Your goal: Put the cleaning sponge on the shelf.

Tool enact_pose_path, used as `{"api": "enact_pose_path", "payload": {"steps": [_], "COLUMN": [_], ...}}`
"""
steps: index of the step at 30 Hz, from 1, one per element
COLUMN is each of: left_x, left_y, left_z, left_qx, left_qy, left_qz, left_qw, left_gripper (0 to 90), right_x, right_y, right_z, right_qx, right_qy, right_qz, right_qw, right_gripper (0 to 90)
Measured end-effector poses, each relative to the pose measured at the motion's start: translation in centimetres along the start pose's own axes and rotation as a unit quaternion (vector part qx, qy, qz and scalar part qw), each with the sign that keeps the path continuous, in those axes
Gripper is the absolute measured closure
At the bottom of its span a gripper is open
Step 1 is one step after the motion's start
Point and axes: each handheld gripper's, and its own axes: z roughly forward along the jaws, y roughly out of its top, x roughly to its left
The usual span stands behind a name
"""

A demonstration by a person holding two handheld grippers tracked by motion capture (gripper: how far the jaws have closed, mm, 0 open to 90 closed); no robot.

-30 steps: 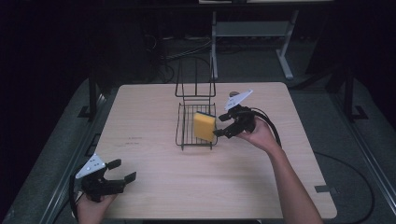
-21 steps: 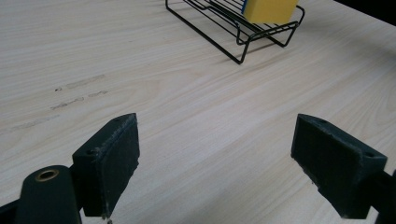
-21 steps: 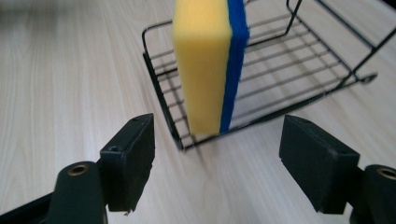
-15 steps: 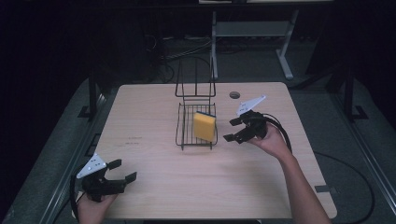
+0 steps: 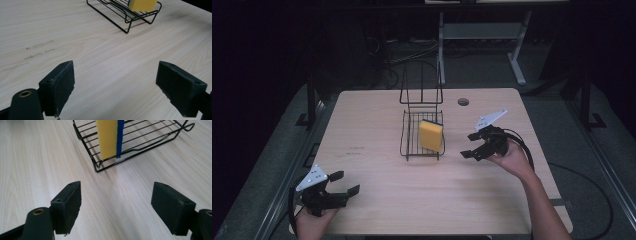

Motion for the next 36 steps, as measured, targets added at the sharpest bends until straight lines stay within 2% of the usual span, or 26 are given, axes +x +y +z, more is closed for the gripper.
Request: {"api": "enact_pose_path", "payload": {"steps": [2, 12, 15, 25, 36], "left_x": [0.0, 0.1, 0.1, 0.0, -0.1], "left_y": [0.0, 0.0, 0.0, 0.0, 0.0], "left_z": [0.0, 0.0, 0.0, 0.0, 0.1], "left_qx": [0.0, -0.001, -0.001, -0.001, 0.001], "left_qy": [0.0, 0.001, 0.002, 0.001, 0.001], "left_qz": [0.0, -0.001, -0.001, 0.001, 0.002], "left_qw": [1.0, 1.0, 1.0, 1.0, 1.0], "left_gripper": [14.7, 14.7, 14.7, 14.7, 14.7], "right_x": [0.0, 0.2, 0.2, 0.6, 0.6], "right_y": [-0.3, -1.4, -1.6, -1.9, -3.5], "right_z": [-0.1, -0.3, -0.3, -0.8, -0.8], "right_qx": [0.007, 0.005, 0.014, 0.01, 0.015], "right_qy": [0.001, -0.001, 0.0, -0.003, -0.003], "right_qz": [0.003, 0.012, 0.016, 0.016, 0.026], "right_qw": [1.0, 0.9999, 0.9998, 0.9998, 0.9995], "right_gripper": [23.4, 23.3, 22.7, 22.8, 21.5]}}
